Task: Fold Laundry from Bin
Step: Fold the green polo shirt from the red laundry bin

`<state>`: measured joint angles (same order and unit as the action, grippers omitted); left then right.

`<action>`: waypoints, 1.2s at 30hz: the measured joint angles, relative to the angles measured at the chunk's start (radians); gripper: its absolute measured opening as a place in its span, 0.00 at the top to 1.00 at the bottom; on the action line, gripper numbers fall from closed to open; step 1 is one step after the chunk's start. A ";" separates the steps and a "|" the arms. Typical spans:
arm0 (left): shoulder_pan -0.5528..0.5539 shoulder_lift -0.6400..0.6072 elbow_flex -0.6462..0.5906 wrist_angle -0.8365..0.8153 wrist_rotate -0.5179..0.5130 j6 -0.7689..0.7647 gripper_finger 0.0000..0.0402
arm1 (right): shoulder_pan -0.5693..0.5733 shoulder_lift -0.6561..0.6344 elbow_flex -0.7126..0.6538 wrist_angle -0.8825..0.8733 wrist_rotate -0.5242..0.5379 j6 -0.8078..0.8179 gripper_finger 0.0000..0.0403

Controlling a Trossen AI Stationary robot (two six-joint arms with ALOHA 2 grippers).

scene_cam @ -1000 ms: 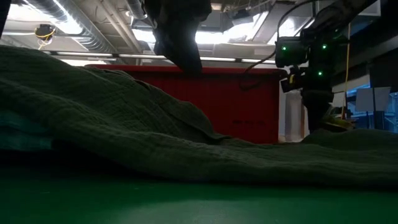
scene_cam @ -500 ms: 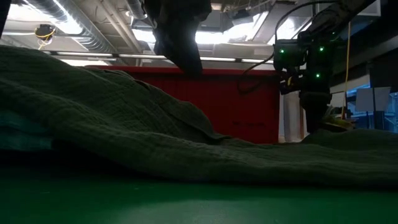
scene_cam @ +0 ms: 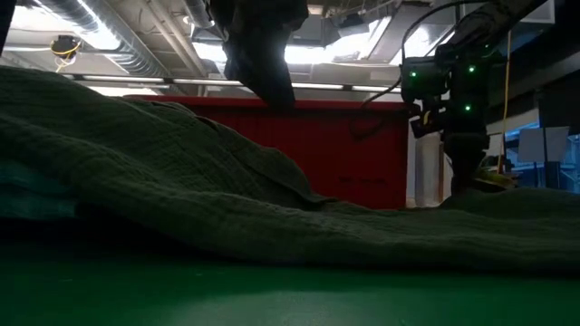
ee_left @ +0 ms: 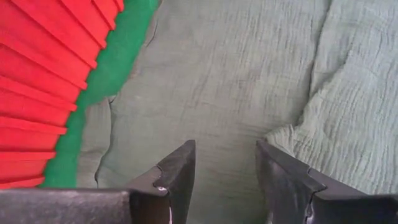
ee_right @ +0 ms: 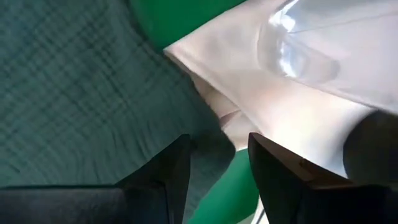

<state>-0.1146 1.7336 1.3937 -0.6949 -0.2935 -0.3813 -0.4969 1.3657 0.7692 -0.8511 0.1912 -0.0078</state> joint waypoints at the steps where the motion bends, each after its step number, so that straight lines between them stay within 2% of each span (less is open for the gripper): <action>1: 0.000 0.000 0.000 0.000 0.000 0.000 0.60 | 0.000 -0.009 0.000 -0.006 -0.001 0.000 0.60; 9: 0.000 0.000 0.000 0.000 0.000 -0.001 0.60 | -0.001 -0.079 -0.006 -0.101 -0.001 0.030 0.60; 15: 0.000 0.000 0.000 0.000 0.000 -0.001 0.60 | -0.001 -0.070 -0.027 -0.046 -0.064 0.029 0.60; 19: 0.000 0.000 0.000 0.000 0.000 -0.002 0.60 | -0.001 -0.070 -0.029 0.009 -0.016 0.028 0.60; 32: 0.000 0.000 0.000 0.000 0.000 -0.004 0.60 | 0.000 -0.060 -0.053 0.066 -0.021 0.029 0.60; 36: 0.000 0.000 0.000 0.000 0.000 -0.004 0.60 | 0.000 -0.060 -0.053 0.082 0.060 0.059 0.60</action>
<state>-0.1143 1.7336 1.3937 -0.6946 -0.2939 -0.3857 -0.4973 1.3060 0.7161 -0.7686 0.2510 0.0511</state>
